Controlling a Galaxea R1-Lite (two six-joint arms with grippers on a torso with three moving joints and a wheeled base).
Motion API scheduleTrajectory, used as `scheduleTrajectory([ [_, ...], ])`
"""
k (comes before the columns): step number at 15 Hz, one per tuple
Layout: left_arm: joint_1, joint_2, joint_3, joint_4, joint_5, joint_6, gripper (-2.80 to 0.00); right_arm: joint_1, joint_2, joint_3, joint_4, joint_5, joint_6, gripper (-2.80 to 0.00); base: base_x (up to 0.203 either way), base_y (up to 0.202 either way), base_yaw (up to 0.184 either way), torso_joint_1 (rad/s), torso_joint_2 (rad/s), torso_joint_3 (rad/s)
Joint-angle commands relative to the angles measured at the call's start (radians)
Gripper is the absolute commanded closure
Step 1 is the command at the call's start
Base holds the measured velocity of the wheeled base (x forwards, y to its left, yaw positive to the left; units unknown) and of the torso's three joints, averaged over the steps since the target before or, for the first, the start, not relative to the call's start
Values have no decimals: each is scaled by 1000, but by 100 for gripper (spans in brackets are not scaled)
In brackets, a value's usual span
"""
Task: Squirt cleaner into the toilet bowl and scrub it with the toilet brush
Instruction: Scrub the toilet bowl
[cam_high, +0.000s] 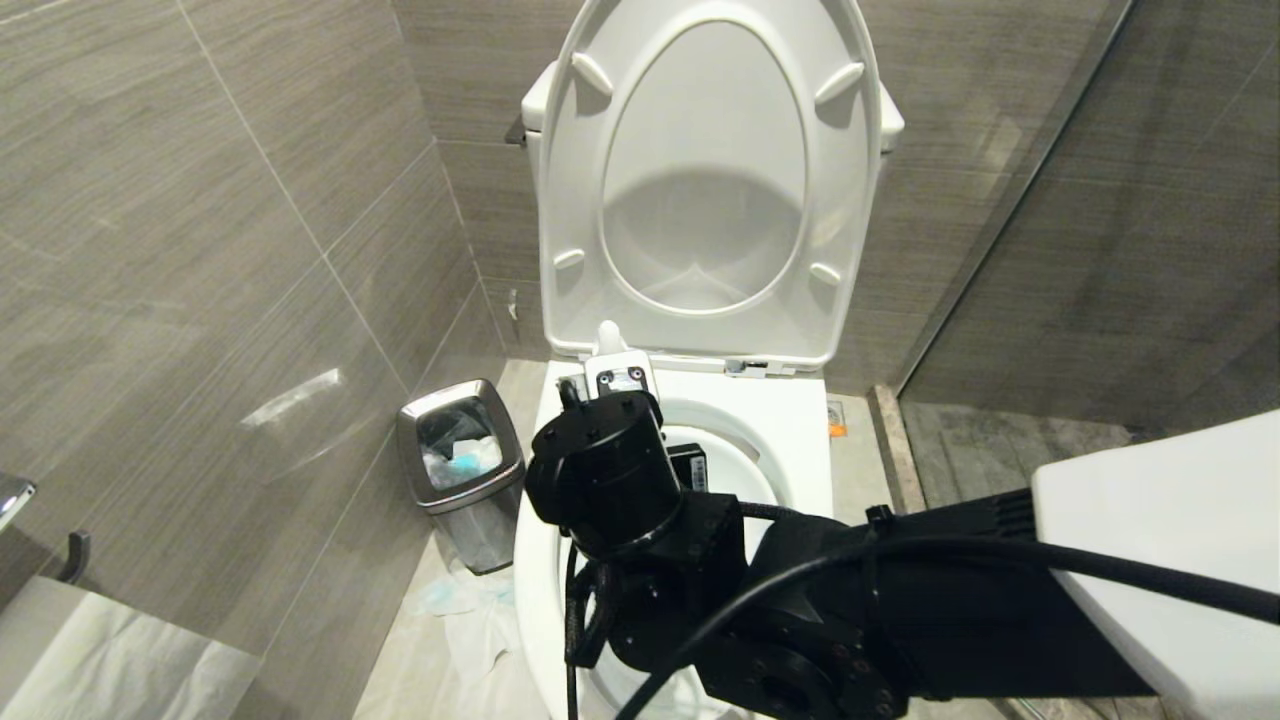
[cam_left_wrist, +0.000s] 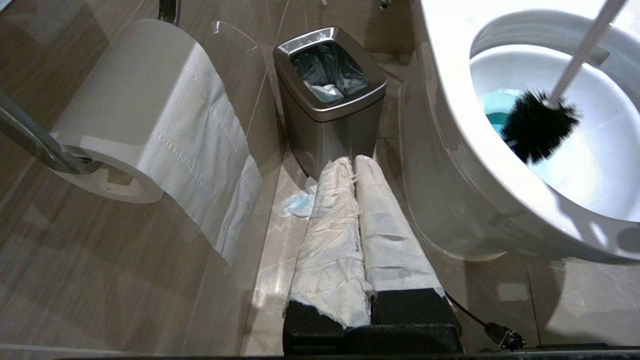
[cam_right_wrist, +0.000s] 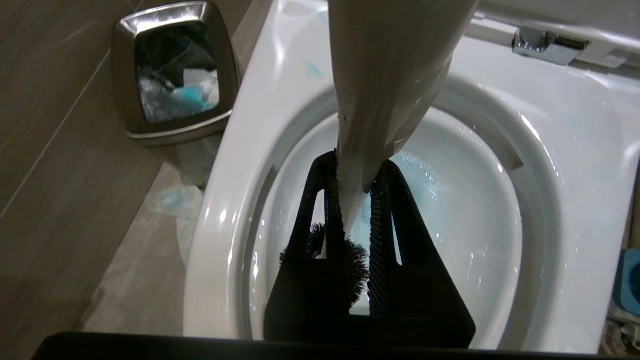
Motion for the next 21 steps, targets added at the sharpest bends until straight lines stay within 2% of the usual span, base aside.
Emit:
scheduleTrajectory([
  [1, 0, 0, 2, 0, 0, 0, 0, -31, 103, -107, -2, -4, -20, 0, 0, 0, 0, 0, 0, 0],
  [5, 0, 0, 2, 0, 0, 0, 0, -116, 181, -230, -1, -4, -76, 0, 0, 0, 0, 0, 0, 0],
  [10, 0, 0, 2, 0, 0, 0, 0, -196, 171, -235, -1, -6, -89, 0, 0, 0, 0, 0, 0, 0],
  [13, 0, 0, 2, 0, 0, 0, 0, -209, 108, -167, 0, -4, -93, 0, 0, 0, 0, 0, 0, 0],
  [17, 0, 0, 0, 0, 0, 0, 0, -207, -16, 17, -6, 0, -81, 0, 0, 0, 0, 0, 0, 0],
  [19, 0, 0, 2, 0, 0, 0, 0, -176, -81, 96, -7, 0, -63, 0, 0, 0, 0, 0, 0, 0],
  [21, 0, 0, 0, 0, 0, 0, 0, -144, -89, 116, -7, -1, -43, 0, 0, 0, 0, 0, 0, 0],
])
